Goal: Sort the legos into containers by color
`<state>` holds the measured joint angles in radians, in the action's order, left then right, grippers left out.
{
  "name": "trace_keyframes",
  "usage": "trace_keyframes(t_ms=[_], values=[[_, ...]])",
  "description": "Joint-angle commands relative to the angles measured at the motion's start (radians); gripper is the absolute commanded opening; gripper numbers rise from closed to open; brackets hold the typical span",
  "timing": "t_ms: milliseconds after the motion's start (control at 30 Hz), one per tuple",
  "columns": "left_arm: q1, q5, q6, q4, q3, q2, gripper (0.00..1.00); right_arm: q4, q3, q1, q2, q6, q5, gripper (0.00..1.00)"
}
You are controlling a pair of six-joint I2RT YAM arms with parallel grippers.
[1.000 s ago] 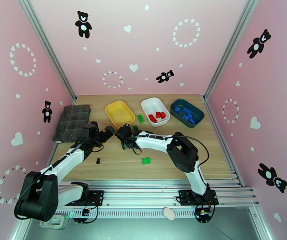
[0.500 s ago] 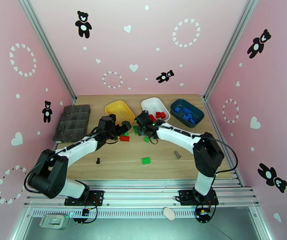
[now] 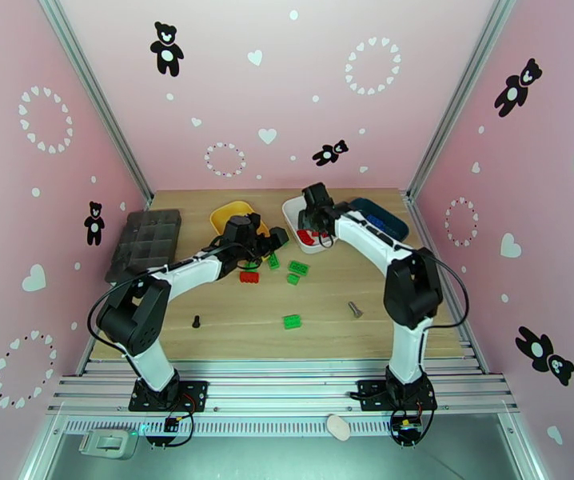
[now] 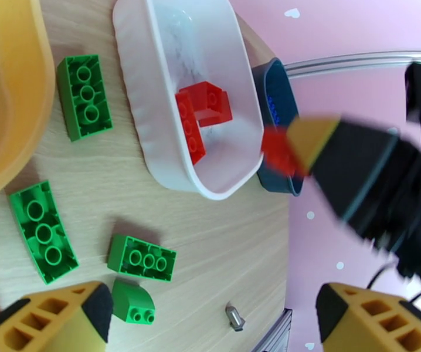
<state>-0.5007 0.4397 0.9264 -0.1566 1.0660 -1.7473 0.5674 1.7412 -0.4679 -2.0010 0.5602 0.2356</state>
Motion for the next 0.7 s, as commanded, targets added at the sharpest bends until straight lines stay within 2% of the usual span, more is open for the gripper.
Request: trace_keyframes(t_ms=[0, 133, 300, 667], values=[[-0.002, 0.014, -0.008, 0.006, 0.038, 0.019, 0.97, 0.083, 0.100, 0.018, -0.071, -0.026, -0.030, 0.67], [-0.002, -0.030, -0.054, 0.068, 0.025, 0.082, 0.97, 0.097, 0.136, 0.019, -0.087, -0.036, -0.038, 0.76], [-0.001, -0.084, -0.100, 0.123, -0.008, 0.156, 0.98, 0.084, 0.092, 0.013, -0.038, -0.037, -0.051, 0.79], [0.005, -0.277, -0.189, 0.268, -0.099, 0.311, 0.98, 0.052, -0.030, -0.090, 0.097, -0.069, -0.035, 0.75]])
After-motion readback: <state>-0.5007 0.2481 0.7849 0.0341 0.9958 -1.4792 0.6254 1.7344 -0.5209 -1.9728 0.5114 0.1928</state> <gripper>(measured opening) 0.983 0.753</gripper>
